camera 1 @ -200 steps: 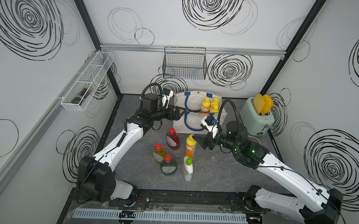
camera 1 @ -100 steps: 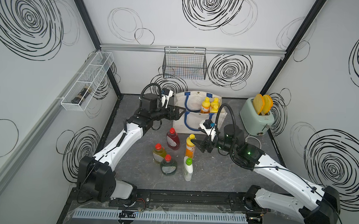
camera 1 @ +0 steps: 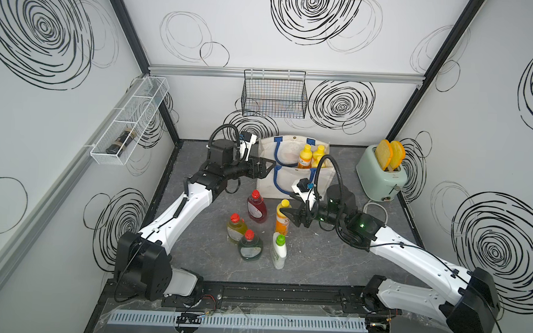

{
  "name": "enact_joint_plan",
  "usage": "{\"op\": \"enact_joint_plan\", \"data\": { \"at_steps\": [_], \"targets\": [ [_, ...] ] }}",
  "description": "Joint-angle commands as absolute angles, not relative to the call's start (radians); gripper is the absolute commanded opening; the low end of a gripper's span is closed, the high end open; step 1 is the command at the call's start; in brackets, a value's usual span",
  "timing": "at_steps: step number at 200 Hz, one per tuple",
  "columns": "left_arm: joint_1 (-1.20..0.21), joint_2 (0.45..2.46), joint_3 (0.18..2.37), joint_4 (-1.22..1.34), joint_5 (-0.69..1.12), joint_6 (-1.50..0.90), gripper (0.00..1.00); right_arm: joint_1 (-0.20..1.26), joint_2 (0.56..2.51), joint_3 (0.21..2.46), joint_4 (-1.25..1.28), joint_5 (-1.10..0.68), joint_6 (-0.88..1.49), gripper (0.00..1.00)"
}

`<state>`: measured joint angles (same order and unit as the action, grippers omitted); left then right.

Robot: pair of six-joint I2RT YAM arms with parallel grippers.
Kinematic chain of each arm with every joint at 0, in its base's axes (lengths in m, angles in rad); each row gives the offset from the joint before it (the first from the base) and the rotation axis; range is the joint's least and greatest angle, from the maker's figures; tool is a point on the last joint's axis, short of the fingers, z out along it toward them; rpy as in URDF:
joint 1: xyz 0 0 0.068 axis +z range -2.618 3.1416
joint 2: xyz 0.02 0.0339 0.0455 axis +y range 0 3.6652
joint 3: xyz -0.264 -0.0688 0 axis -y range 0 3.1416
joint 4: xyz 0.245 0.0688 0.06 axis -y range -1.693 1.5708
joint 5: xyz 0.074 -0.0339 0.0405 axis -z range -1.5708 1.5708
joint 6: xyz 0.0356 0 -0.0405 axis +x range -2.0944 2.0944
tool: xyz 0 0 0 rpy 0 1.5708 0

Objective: Pack dish soap into the shopping bag
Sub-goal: Pick up the bottle of dish soap at the center of the board.

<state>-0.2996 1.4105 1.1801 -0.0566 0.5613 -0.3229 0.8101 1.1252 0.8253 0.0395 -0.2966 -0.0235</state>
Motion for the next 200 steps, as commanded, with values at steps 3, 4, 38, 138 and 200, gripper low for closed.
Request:
{"op": "enact_joint_plan", "data": {
  "at_steps": [3,4,38,138,200],
  "targets": [
    [-0.291,1.395,1.169,-0.005,0.579,-0.333,0.96,0.815,1.135,0.821,0.076,-0.313,-0.03,0.74],
    [-0.291,1.395,1.169,-0.004,0.579,-0.333,0.96,0.815,1.134,0.821,0.075,-0.313,-0.03,0.74],
    [-0.291,1.399,1.167,0.0,0.583,-0.336,0.96,0.813,1.156,0.829,0.07,-0.32,-0.028,0.64],
    [-0.287,1.394,1.164,0.002,0.583,-0.338,0.96,0.816,1.18,0.834,0.081,-0.323,-0.034,0.49],
    [-0.287,1.392,1.164,0.005,0.584,-0.338,0.96,0.822,1.175,0.831,0.074,-0.308,-0.037,0.27]
  ]
}}
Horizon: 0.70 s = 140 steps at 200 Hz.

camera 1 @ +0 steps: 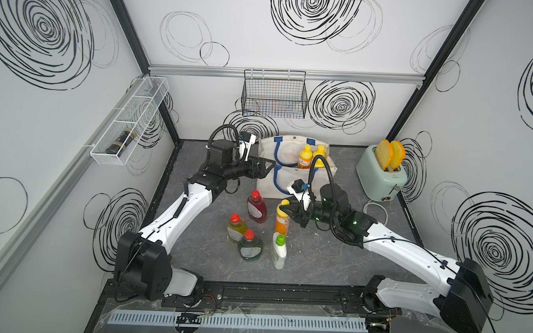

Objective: Pack dish soap into the shopping bag
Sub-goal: Pick up the bottle of dish soap at the center of the board.

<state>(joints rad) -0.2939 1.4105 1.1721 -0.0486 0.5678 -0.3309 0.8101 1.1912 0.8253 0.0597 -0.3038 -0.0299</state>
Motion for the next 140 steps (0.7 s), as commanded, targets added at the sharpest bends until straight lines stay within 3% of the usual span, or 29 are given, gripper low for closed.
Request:
{"op": "enact_joint_plan", "data": {
  "at_steps": [1,69,140],
  "targets": [
    [-0.287,1.393,1.163,0.005,0.584,-0.338,0.96,0.822,1.175,0.831,0.072,-0.308,-0.038,0.27],
    [-0.286,1.387,1.163,0.005,0.584,-0.34,0.96,0.832,1.19,0.899,-0.009,-0.218,-0.063,0.0],
    [-0.287,1.382,1.161,0.01,0.588,-0.342,0.96,0.801,1.162,1.009,-0.053,-0.115,-0.062,0.0]
  ]
}}
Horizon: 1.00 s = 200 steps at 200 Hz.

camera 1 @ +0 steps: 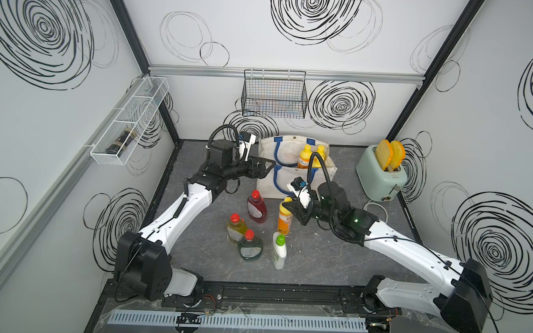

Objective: Pack dish soap into the shopping bag
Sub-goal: Pick up the bottle of dish soap at the center of the board.

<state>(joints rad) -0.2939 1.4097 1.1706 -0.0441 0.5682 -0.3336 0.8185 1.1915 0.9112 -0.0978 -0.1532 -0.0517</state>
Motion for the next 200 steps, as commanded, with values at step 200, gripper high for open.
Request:
{"op": "enact_joint_plan", "data": {
  "at_steps": [200],
  "targets": [
    [-0.288,1.37,1.157,0.019,0.594,-0.344,0.96,0.595,1.291,1.533,-0.277,-0.128,-0.129,0.0]
  ]
}}
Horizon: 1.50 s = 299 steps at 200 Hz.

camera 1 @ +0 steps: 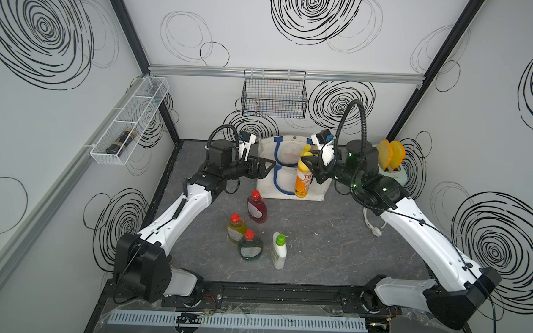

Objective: Pack dish soap into the shopping bag
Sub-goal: Pick up the bottle of dish soap at the center of the board, then place the bottle of dish soap in the shopping bag.

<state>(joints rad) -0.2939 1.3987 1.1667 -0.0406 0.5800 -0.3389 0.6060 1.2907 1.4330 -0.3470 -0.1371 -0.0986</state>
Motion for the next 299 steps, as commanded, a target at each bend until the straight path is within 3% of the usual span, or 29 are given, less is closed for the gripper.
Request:
{"op": "enact_joint_plan", "data": {
  "at_steps": [1,166,299],
  "targets": [
    [-0.287,1.37,1.157,0.019,0.594,-0.344,0.96,0.594,1.292,1.536,-0.277,-0.128,-0.129,0.0],
    [-0.282,1.368,1.155,0.023,0.603,-0.35,0.96,0.508,1.474,1.913,-0.347,-0.163,-0.054,0.0],
    [-0.279,1.362,1.154,0.025,0.604,-0.351,0.96,0.473,1.543,1.997,-0.319,-0.164,-0.068,0.0]
  ]
}}
